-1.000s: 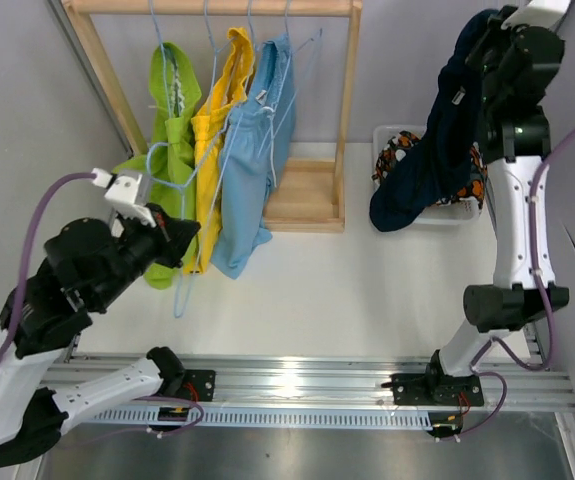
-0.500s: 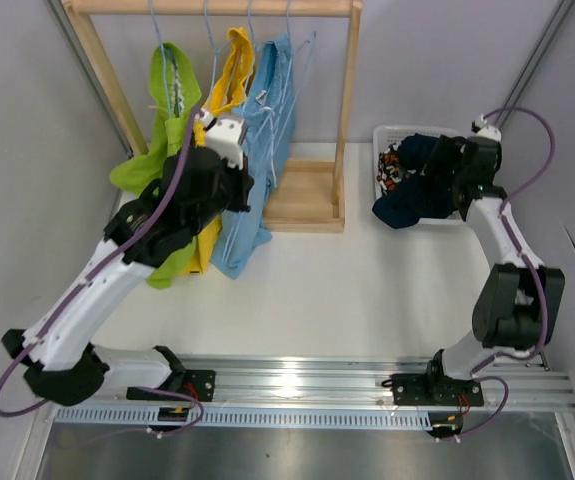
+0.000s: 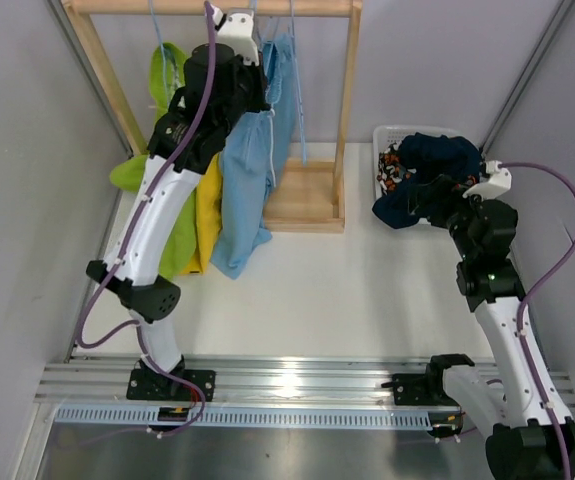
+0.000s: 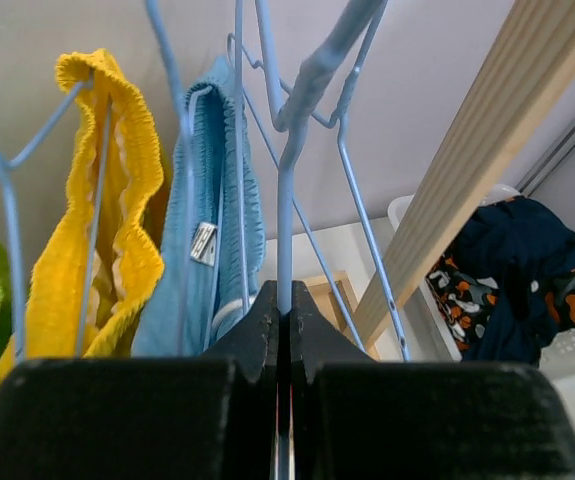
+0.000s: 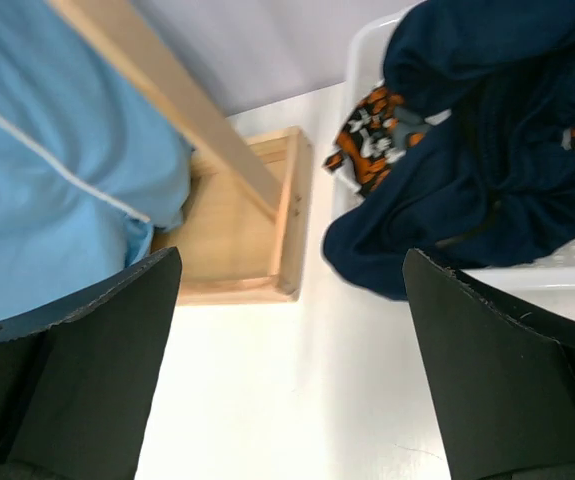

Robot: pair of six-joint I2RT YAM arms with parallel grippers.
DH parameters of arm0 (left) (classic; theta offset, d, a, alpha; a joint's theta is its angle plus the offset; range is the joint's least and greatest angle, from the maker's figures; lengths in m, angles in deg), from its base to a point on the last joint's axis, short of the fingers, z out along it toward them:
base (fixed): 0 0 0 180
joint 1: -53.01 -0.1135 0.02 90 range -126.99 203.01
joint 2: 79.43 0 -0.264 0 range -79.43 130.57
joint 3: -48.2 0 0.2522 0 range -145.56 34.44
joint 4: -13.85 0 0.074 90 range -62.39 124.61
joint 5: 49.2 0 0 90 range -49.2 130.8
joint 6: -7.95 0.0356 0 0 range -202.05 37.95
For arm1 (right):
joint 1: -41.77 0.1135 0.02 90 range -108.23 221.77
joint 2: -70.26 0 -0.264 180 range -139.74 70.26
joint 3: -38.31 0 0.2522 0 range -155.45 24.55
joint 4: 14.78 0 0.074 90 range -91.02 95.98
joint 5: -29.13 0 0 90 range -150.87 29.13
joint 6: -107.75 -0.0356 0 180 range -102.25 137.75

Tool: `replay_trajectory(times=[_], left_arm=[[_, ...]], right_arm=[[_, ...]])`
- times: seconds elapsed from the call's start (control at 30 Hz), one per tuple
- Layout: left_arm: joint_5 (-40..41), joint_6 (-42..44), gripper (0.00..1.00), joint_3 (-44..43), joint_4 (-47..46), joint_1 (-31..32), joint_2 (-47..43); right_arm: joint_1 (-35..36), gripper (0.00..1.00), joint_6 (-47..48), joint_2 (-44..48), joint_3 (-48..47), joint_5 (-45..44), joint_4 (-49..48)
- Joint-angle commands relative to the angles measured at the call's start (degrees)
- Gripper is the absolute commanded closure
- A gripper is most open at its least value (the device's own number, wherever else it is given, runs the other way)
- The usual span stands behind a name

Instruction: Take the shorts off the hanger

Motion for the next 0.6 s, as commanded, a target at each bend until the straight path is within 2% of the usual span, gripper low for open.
replay_trajectory(times=[0.0,0.07,0.2,0.33,0.57], left_arm=[[-2.57,2.56,1.00,-2.26,-6.04,-0.57,3.89],[-2.66,2.74,1.00,-1.46,-10.00,-0.57,5.39],[-3.71,1.17,1.00,-6.19,-13.51,-0.65,11.71],[-3.54,-0.06,1.00,-6.64,-18.17,-0.92,14.27],[-3.98,-4.11,1.00,-8.14,-20.47,-2.76,16.12]], right_arm=[[3.00,0.01,-1.09,3.09,1.75,0.96,0.93],[4.59,0.01,-0.92,3.72,2.71,0.60,1.28],[8.98,0.00,-1.00,4.33,4.38,-0.98,1.81],[12.93,0.00,-1.44,5.30,6.49,-1.94,1.81],[18.92,0.01,-1.44,7.32,8.78,-5.55,2.25]])
